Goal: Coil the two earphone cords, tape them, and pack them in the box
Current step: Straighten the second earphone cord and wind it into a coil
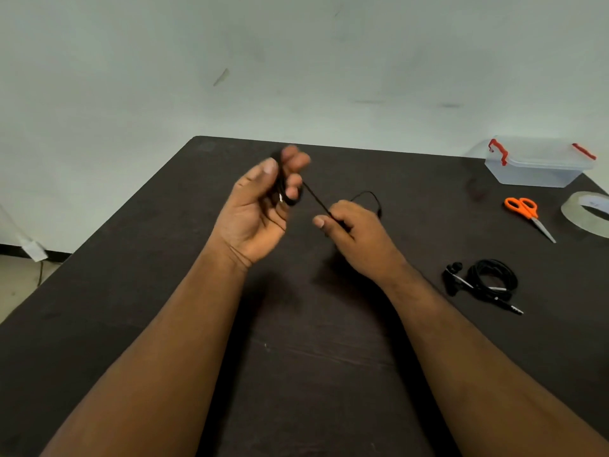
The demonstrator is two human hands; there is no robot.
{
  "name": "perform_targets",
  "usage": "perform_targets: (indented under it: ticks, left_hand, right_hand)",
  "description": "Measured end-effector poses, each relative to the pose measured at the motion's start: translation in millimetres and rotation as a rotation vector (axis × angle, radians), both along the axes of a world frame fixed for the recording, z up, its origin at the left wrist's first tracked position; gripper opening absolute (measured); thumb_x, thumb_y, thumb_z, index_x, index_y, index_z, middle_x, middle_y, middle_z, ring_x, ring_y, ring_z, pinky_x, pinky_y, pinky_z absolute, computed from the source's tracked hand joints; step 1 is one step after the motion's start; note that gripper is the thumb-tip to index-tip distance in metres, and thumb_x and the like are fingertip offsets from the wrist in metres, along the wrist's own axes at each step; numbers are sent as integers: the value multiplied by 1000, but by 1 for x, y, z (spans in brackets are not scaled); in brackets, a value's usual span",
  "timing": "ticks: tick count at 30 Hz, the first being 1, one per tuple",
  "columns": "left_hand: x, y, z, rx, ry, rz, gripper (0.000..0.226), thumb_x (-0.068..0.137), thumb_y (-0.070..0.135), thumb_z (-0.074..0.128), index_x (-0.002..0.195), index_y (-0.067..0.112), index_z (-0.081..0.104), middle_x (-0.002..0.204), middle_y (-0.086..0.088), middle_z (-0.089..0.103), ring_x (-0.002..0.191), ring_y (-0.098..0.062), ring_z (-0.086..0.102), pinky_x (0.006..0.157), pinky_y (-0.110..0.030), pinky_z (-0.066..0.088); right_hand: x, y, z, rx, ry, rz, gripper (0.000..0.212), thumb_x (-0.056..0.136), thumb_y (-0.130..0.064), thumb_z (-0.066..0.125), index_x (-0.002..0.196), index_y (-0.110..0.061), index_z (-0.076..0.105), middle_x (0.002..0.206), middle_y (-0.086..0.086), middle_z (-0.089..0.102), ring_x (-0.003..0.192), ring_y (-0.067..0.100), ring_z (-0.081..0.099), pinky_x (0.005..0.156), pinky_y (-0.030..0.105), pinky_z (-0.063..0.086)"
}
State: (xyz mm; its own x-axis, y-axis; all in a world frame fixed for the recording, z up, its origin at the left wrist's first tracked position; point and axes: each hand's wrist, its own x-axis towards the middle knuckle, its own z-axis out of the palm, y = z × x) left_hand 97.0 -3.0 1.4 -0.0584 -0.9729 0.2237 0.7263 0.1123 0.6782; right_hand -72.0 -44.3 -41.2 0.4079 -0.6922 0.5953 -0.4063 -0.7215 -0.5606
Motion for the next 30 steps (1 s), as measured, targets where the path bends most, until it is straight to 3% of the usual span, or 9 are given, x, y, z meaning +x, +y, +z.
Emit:
perform_targets:
  ticks: [3,7,8,10,12,16,20,24,30]
  left_hand:
    - [1,-9,-4,56,145,267,17,93,10,52,104,5,64,98,-7,73,88,-14,70,76,-22,55]
    - [5,-18,-10,153,180,542,18,93,1,55,108,2,63,104,-12,70,96,-19,69,84,-27,55]
    - [7,-19,-12,122,35,632,20,92,-1,56,111,1,64,105,-11,70,97,-18,69,86,-27,54]
    - [6,-19,-18,-51,-529,812,25,90,-1,60,114,4,66,104,-5,70,96,-8,67,89,-27,53]
    - [4,-21,-27,-206,-1043,762,24,89,12,64,112,9,69,101,2,71,94,-5,66,88,-31,54]
    - [7,-19,-27,-164,-1313,433,38,86,43,62,94,7,72,89,-7,73,81,-25,69,84,-55,53]
    - [3,-5,-11,-160,-1205,122,22,93,16,60,94,-2,72,81,-16,72,72,-19,68,74,-35,58]
    - [10,1,-5,-42,-974,-172,26,91,18,59,100,-3,70,89,-19,72,71,-20,66,64,-25,54]
    - [10,4,-5,9,-701,-319,18,86,13,60,86,4,76,73,-15,71,49,-12,59,46,-19,47]
  right_hand:
    - [8,8,0,186,30,121,19,97,-27,54,85,-12,58,68,-10,52,61,5,50,60,19,40]
    - [8,10,0,140,102,130,21,98,-27,50,100,-14,66,78,-4,64,69,8,57,65,27,48]
    - [8,9,-1,95,117,109,22,98,-27,49,101,-14,66,81,-3,65,70,9,58,66,29,49]
    - [7,8,-1,-47,141,30,26,98,-29,46,101,-13,66,85,-2,67,73,11,60,66,32,51]
    - [3,6,-1,-208,111,-80,28,97,-28,44,99,-10,66,86,1,68,74,15,62,64,31,51]
    - [-7,0,1,-386,125,-225,23,97,-23,48,94,-11,67,81,1,67,70,20,60,60,35,46]
    - [-10,-3,4,-464,186,-264,25,98,-28,47,89,-15,66,74,-2,62,63,21,52,58,38,37]
    - [-15,-2,6,-461,116,-239,30,96,-36,51,81,-13,63,71,-1,60,63,19,51,62,37,37]
    - [-10,2,9,-395,54,-178,48,99,-45,36,76,-10,60,68,1,57,63,21,50,64,38,37]
